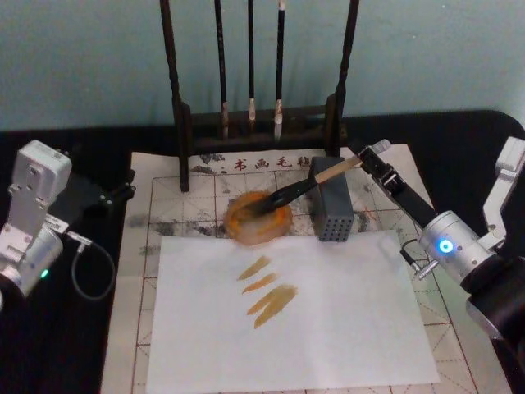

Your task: Pick up the brush from the inkstone, write on the paper, then place the brush back to its original position.

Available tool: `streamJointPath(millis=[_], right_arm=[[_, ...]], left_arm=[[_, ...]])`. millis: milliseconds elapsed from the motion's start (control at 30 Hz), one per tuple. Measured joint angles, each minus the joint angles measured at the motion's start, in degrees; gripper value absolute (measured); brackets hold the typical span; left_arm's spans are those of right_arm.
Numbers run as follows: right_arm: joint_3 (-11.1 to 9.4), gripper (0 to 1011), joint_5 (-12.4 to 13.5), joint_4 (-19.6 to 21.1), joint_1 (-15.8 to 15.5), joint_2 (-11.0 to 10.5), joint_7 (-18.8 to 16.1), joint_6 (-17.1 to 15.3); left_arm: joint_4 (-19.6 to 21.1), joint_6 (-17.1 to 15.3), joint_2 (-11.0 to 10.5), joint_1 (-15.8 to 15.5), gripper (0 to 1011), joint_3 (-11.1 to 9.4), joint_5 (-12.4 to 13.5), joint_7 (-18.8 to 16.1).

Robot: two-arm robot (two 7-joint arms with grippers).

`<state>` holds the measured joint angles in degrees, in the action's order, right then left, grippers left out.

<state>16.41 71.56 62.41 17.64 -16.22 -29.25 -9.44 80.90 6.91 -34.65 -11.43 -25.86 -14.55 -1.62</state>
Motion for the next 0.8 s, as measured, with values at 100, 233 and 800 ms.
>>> streamJointPath(millis=[100,233,800], right_arm=[[0.4,1000,0.4,-0.3,0.1,-0.1,-0.1,0.3],[0.8,1000,0.9,-0.6,0.3,-0.2,-0.2,0.6],[0.7,1000,0.9,-0.5,0.3,-0.2,-0.2,0.7]], left_arm=[[0.0,0.0,0.0,0.0,1001,0.0,0.0,0.0],[0.0,0.0,0.0,0.0,1001,0.0,0.0,0.0],[0.0,0.0,0.0,0.0,1001,0.0,0.0,0.0]])
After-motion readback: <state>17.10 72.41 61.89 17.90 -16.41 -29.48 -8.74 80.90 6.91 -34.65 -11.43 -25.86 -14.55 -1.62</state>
